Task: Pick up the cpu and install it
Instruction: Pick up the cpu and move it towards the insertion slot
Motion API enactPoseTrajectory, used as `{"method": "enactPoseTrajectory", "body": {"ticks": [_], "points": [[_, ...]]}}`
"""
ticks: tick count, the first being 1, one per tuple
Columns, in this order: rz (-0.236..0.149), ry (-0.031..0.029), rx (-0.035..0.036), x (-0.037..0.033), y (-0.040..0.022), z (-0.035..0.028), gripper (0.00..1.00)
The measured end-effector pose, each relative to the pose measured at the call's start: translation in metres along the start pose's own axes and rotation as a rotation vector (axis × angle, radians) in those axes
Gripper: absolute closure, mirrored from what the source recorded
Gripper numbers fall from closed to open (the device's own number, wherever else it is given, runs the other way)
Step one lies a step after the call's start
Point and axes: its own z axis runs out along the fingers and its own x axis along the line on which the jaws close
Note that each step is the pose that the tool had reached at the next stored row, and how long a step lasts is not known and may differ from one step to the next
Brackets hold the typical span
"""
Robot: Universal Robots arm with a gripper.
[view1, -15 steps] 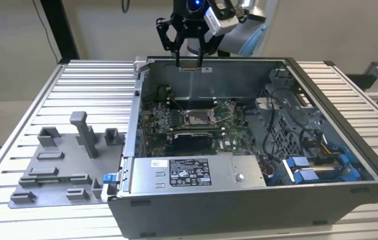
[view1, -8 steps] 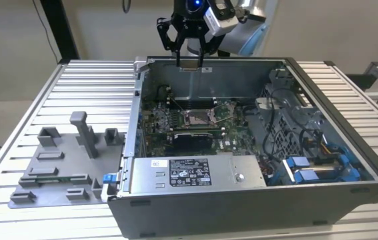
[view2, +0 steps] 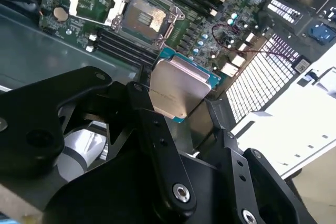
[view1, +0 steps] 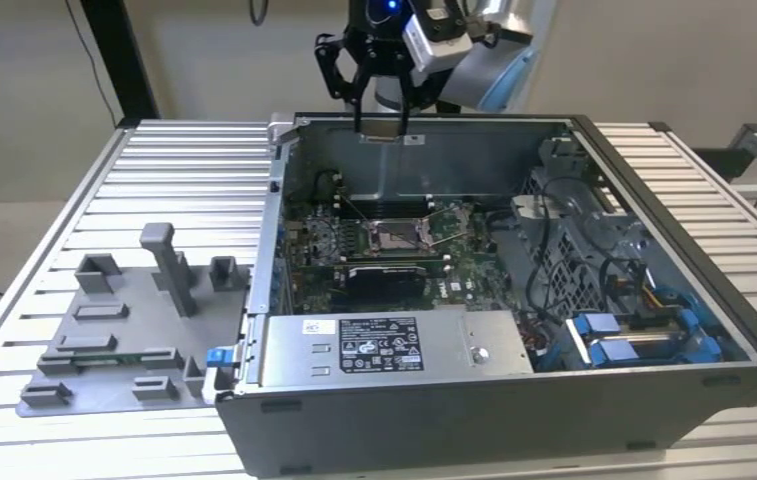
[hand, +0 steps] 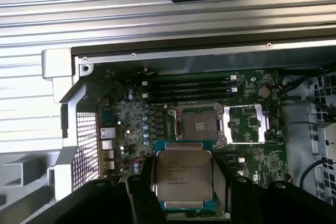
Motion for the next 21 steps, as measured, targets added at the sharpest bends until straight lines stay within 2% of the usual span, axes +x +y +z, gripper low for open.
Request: {"method": "enactPoseTrajectory", "body": {"ticks": [2, 4, 21], "points": [[0.024, -0.0033, -0.0002, -0.0001, 0.0000, 0.0000, 1.00], [0.032, -0.0046, -0.0004, -0.0001, 0.0000, 0.0001, 1.00], [0.302, -0.0412, -0.0022, 0.0000, 0.0000, 0.0003, 1.00]]}}
